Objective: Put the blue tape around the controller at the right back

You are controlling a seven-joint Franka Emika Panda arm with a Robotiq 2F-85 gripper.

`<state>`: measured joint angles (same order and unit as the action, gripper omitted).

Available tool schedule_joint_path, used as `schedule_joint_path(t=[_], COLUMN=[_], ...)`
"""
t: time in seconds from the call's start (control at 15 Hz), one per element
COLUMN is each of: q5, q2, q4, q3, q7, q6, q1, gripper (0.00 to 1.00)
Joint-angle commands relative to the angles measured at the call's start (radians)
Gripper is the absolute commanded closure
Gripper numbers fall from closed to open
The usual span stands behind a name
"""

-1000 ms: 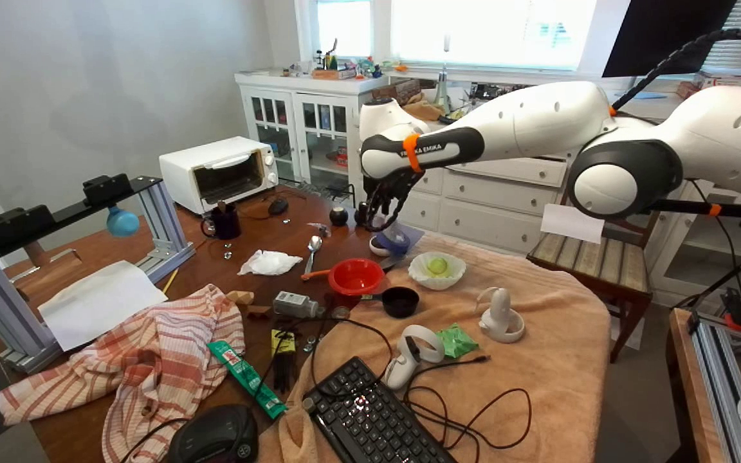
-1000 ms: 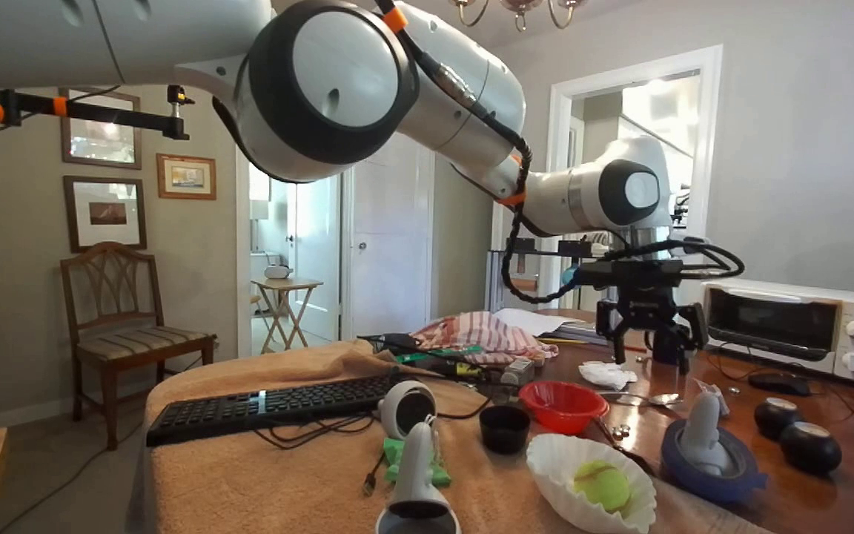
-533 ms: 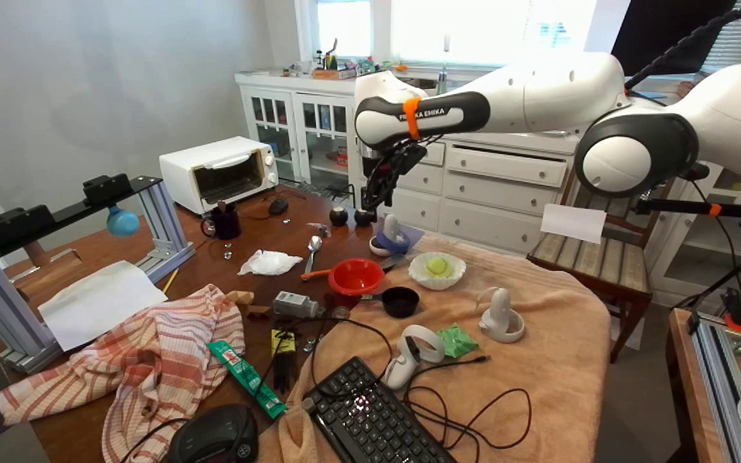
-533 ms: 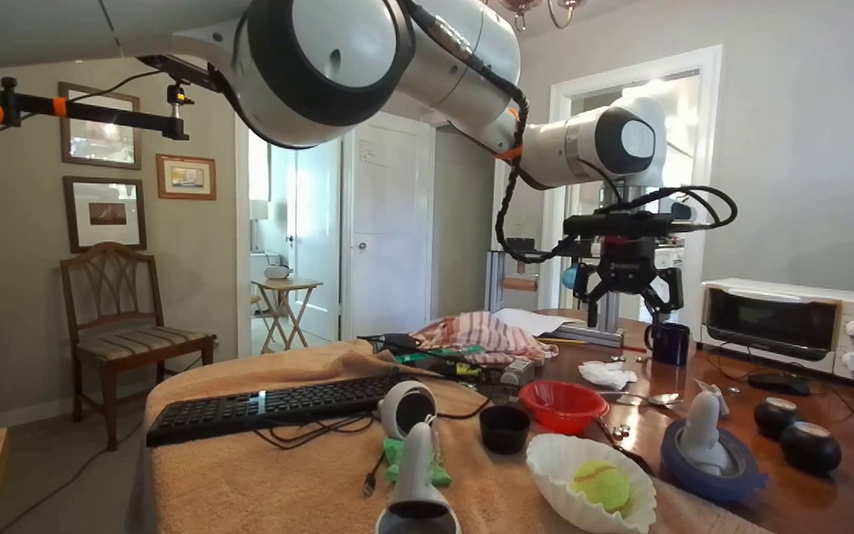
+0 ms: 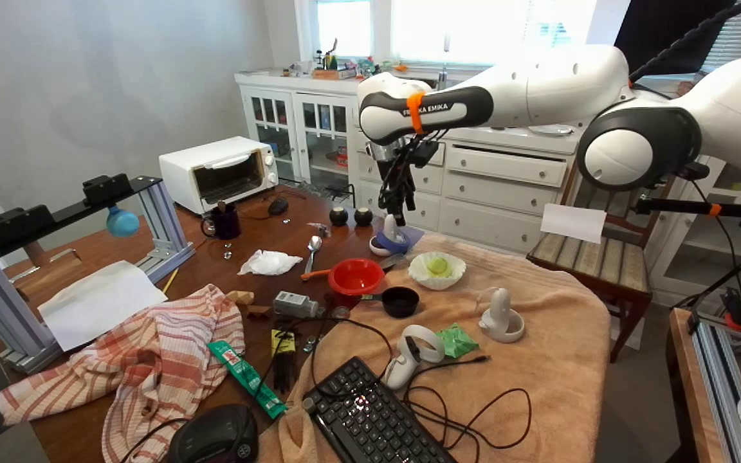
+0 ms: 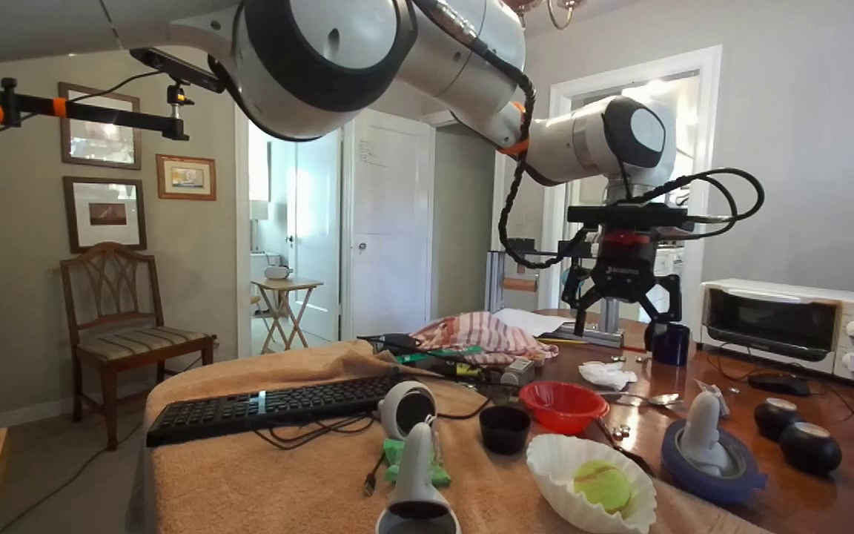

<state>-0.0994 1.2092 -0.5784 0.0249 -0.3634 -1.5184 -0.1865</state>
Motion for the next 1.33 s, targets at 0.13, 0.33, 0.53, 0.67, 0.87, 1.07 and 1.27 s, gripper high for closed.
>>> schedule_joint_path(t=[0.13, 0.33, 0.53, 0.67, 0.87, 1.07, 1.27], q5=[-0.067, -0.045, -0.045, -0.045, -0.062, -0.119, -0.176], q2=[-0.003, 0.004, 0.004, 0.004, 0.008, 0.01, 0.002], q4=[-0.053, -0.034, -0.033, -0.033, -0.047, -0.077, -0.105], q3=[0.048, 0.035, 0.035, 0.035, 0.037, 0.05, 0.047], q7=[-0.045, -0.025, -0.025, -0.025, -0.063, -0.158, -0.266], q6=[0.088, 0.06, 0.06, 0.06, 0.067, 0.049, 0.039], q1=[0.012, 0.001, 0.001, 0.001, 0.012, 0.045, 0.063], gripper=[0.0, 0.0, 0.0, 0.0, 0.0, 0.0, 0.0])
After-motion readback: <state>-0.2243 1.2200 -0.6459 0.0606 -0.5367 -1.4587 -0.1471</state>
